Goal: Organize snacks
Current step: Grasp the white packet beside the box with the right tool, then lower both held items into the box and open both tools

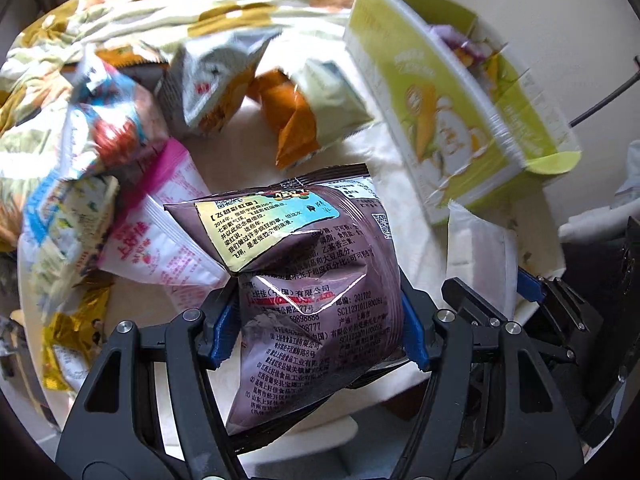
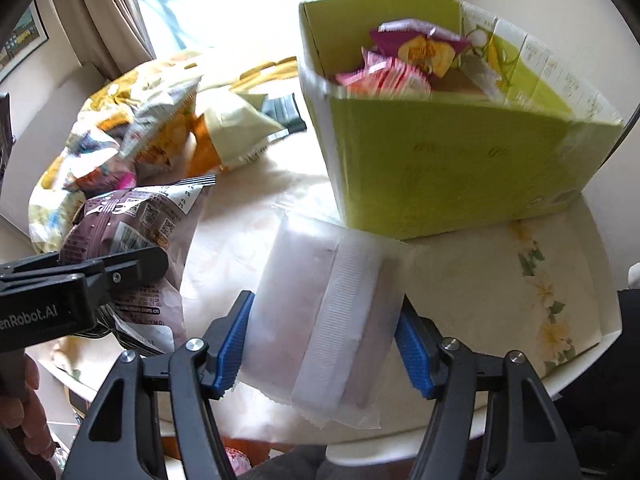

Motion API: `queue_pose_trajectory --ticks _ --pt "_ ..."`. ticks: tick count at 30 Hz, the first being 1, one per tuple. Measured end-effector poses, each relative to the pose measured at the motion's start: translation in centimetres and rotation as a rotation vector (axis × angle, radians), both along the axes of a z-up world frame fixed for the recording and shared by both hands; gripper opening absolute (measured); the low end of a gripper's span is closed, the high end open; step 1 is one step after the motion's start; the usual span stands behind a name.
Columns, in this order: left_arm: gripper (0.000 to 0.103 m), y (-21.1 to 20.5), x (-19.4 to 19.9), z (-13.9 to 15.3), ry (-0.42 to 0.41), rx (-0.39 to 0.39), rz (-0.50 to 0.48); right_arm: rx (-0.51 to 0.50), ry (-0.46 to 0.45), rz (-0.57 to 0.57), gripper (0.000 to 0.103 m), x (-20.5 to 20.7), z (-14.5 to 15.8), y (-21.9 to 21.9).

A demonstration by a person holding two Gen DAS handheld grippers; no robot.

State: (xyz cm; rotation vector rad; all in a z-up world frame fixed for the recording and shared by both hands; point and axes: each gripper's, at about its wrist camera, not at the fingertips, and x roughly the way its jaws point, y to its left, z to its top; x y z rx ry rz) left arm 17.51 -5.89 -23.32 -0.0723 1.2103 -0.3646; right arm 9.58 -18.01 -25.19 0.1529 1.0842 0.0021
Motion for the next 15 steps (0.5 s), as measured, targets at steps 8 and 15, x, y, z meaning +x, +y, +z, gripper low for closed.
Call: queue_pose_trajectory --ticks 8,15 --pt "0.063 0.2 -0.4 7.3 -0.107 -0.045 -0.003 0.02 -0.094 -0.012 0.062 -0.7 7.1 -3.2" --pt "0.063 -3.6 1.4 12.6 -0.196 -0.102 -0.015 0.027 -0.182 -0.005 0.062 -0.6 13.2 -7.7"
